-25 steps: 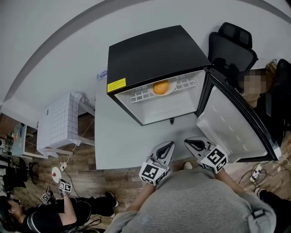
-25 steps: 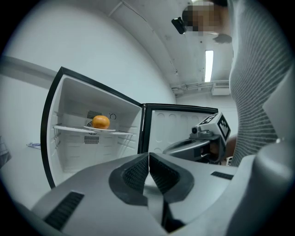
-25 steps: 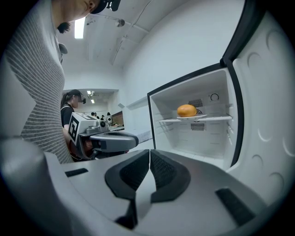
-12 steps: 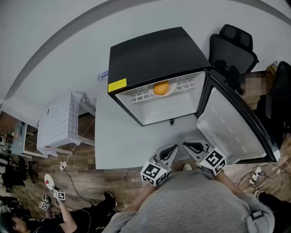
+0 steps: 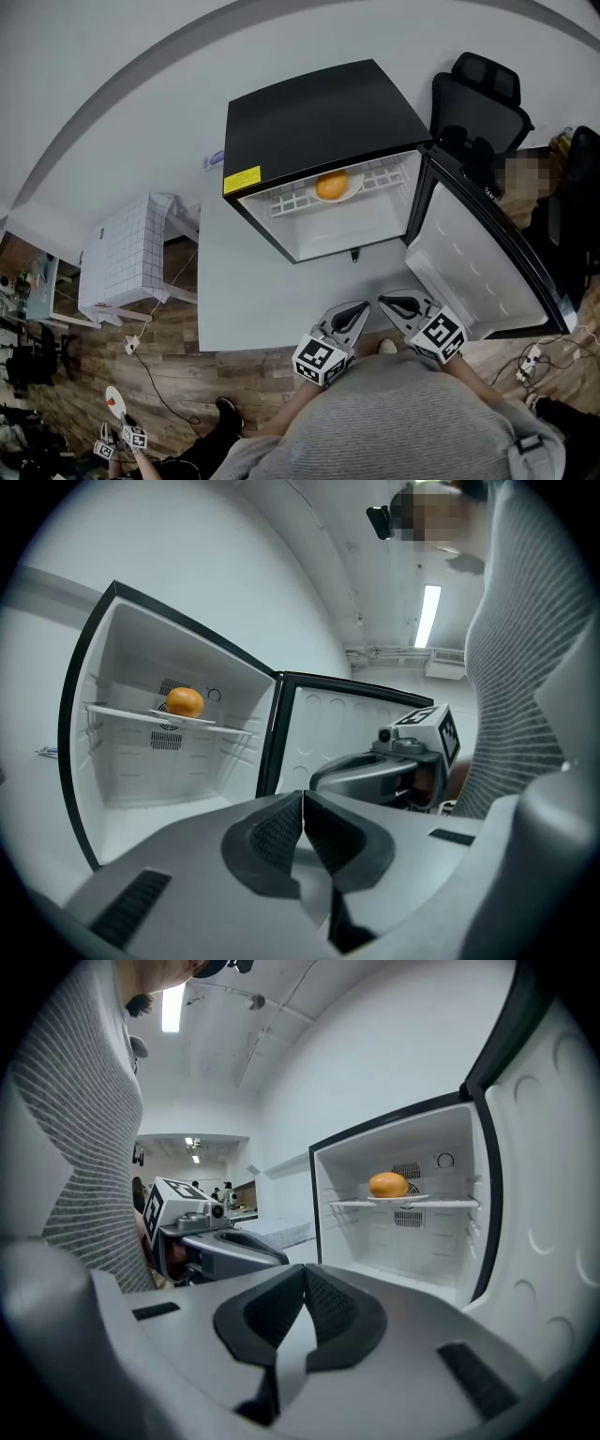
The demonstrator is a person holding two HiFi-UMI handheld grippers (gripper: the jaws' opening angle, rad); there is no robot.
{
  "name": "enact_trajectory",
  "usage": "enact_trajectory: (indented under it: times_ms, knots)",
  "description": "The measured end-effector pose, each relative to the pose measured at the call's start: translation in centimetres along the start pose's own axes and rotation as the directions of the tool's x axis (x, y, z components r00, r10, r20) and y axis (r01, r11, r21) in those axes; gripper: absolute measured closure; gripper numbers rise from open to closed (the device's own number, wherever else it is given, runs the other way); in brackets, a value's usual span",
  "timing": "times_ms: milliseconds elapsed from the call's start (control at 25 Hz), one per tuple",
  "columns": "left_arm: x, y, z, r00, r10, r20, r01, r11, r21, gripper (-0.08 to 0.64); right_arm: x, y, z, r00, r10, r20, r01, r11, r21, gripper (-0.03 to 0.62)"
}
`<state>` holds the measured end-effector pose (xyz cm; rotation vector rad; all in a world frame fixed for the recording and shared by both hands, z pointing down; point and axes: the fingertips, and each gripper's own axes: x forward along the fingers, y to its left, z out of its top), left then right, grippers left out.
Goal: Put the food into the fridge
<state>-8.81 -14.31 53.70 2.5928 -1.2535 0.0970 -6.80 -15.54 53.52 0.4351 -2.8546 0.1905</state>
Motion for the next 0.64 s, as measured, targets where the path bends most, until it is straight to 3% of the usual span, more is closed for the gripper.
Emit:
enact_trajectory:
  times_ms: [640]
  knots:
    - [0.61, -0.87, 0.15, 0.999, -0.027, -0.035, 0.027, 0.999, 0.022, 0.548, -0.19, 0.21, 0.68, 0.999, 0.017, 0.036, -0.016, 1.0, -0.016, 0.58]
